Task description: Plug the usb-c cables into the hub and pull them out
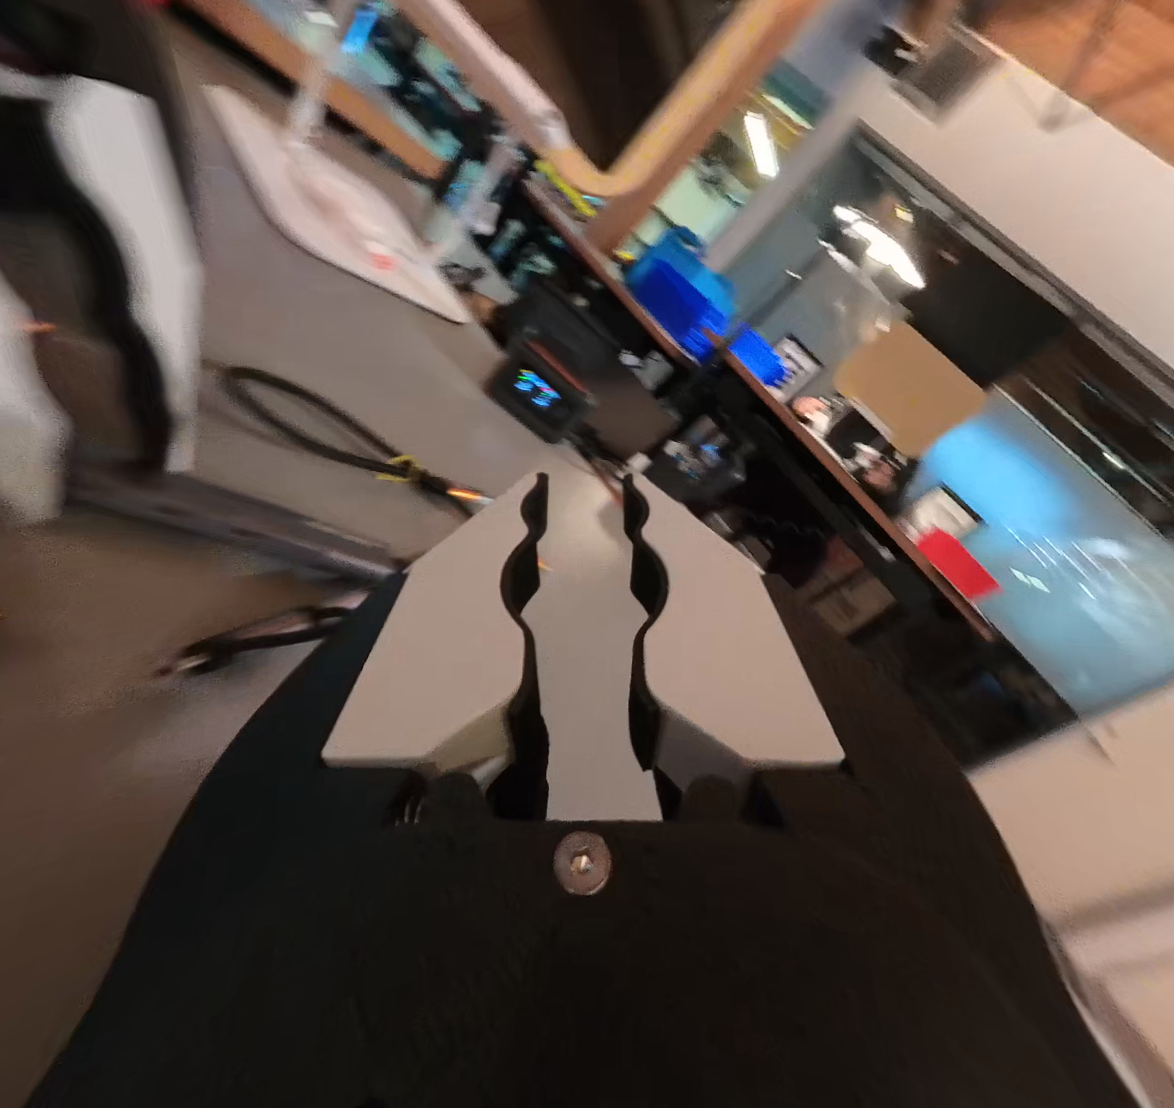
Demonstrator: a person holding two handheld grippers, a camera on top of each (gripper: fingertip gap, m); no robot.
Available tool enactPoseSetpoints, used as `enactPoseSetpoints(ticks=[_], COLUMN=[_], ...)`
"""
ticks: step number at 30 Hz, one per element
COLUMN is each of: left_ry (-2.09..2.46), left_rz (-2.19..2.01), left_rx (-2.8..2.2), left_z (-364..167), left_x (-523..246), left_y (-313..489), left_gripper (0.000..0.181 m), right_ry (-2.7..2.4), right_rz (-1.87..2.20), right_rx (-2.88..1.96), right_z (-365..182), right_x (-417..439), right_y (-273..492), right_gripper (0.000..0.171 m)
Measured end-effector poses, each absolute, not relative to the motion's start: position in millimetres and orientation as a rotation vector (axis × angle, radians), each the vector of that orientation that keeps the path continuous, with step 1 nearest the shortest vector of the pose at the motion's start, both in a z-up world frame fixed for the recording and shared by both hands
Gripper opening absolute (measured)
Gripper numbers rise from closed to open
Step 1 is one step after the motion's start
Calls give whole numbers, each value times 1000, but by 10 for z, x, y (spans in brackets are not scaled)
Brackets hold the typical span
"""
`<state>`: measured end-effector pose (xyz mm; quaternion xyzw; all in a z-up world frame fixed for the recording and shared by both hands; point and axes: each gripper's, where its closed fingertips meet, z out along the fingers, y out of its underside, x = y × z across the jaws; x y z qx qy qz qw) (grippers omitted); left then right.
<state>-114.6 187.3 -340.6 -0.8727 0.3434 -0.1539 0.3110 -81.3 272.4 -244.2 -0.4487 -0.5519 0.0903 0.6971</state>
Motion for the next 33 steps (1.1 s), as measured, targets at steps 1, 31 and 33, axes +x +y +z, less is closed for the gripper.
enactPoseSetpoints(ticks=[1,31,33], left_ry=[890,932,1059], left_rz=[-425,-711,-520], left_rx=[-2305,-2089,-2007], left_z=[-3403,-3097,-3098], left_x=[-1151,-896,-893], left_y=[1877,1804,1834], left_gripper=[27,59,67], right_ry=[-1338,-1901,-1867], right_rz=[218,-237,-159], right_rx=[-954,-750,-813], right_z=[-2505,-3132,-3050], right_x=[-887,-1060,-996], right_y=[2552,2152,2194], right_gripper=[23,8,8])
